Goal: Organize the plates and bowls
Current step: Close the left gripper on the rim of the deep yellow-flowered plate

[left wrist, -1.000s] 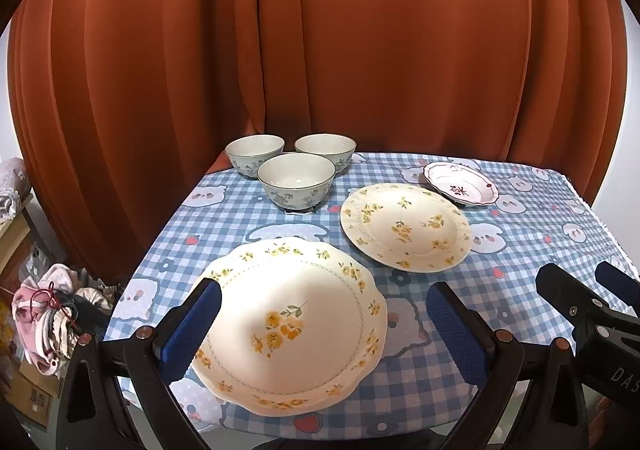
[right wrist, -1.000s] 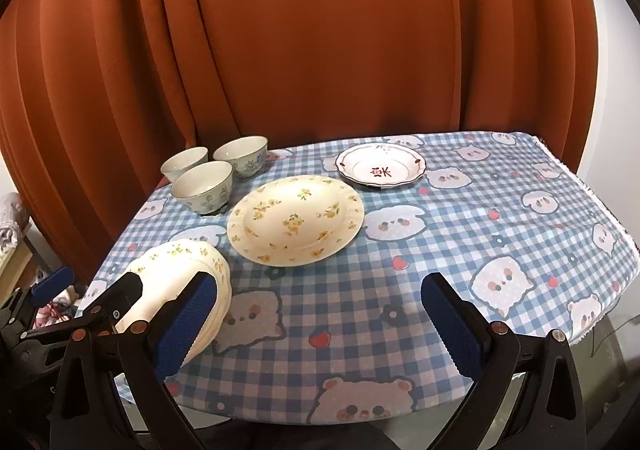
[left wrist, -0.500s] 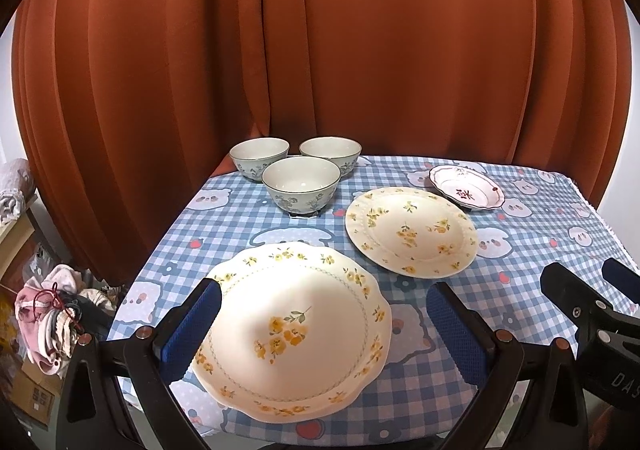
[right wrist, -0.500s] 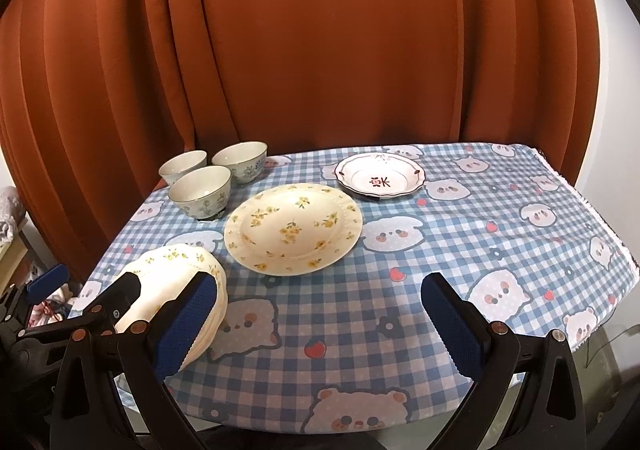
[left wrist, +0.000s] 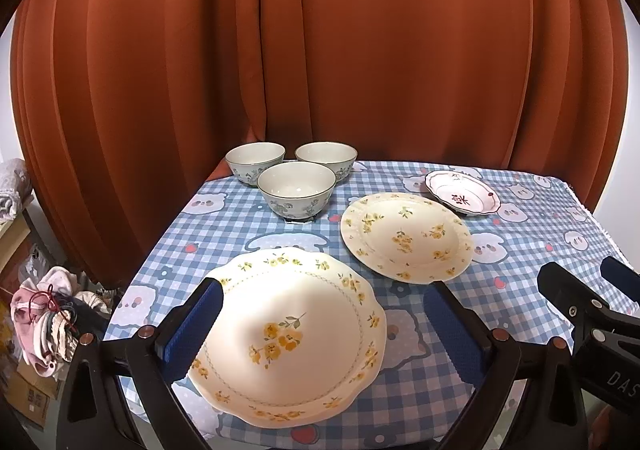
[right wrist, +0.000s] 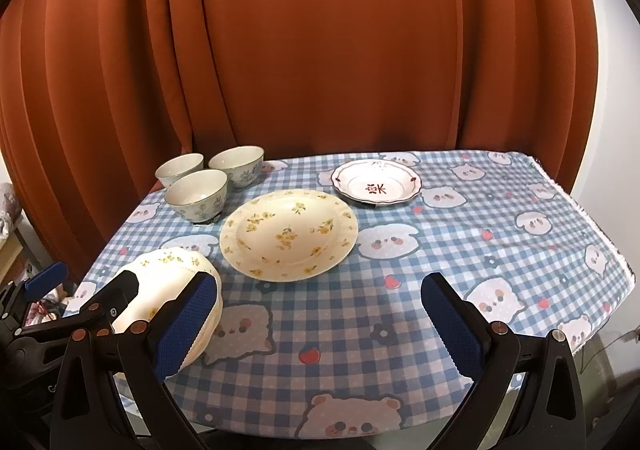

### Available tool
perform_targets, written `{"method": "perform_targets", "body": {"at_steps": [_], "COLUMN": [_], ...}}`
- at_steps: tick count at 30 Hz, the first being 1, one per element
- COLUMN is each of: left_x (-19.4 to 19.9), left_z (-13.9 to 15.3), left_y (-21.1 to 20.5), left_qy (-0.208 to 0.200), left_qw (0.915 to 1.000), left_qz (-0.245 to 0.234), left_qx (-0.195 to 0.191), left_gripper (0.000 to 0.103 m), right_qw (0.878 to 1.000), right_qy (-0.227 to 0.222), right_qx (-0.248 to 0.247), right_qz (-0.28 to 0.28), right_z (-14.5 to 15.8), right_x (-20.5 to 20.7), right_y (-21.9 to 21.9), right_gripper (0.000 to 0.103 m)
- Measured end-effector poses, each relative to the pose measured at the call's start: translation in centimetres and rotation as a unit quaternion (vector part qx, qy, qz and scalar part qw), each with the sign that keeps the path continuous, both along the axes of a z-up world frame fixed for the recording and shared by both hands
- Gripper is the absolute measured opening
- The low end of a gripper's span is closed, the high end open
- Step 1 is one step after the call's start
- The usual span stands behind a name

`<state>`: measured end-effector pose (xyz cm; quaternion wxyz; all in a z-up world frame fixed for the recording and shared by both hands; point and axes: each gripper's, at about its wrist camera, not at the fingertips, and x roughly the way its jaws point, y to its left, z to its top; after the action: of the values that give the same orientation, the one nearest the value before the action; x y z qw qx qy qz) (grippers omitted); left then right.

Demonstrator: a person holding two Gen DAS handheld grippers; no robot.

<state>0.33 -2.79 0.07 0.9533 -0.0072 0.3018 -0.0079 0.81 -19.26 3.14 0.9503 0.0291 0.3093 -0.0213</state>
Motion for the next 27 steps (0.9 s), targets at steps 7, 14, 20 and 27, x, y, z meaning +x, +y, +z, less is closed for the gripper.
{"method": "perform_targets", "body": {"at_steps": [7, 14, 20, 27], "left_x": [-0.02, -0.04, -0.04, 0.15], "left_z": [-0.02, -0.06, -0.07, -0.28], "left_y": [-0.20, -0.25, -0.20, -0.25], "left_qy": [-0.002, -0.002, -0.002, 0.000], "left_qw": [1.0000, 1.0000, 1.0000, 1.0000], "left_qz": [-0.004, -0.004, -0.004, -0.004], "left_qx": [0.000, 0.000, 0.000, -0.001], "left_gripper": [0.100, 0.100, 0.100, 0.100], "right_qw": [1.000, 1.000, 1.000, 1.000], "right_qy": [0.006, 0.008, 0.007, 0.006], "right_qx": [0.002, 0.003, -0.003, -0.008], "right_qz": [-0.007, -0.011, -0.014, -0.015], "right_z": [-0.31, -0.54, -0.52, -0.69], "right_x": [0.14, 0.19, 0.32, 0.27], "right_y": [-0.26, -0.34, -0.36, -0.39], "right_gripper": [0.103, 0.103, 0.103, 0.103]}}
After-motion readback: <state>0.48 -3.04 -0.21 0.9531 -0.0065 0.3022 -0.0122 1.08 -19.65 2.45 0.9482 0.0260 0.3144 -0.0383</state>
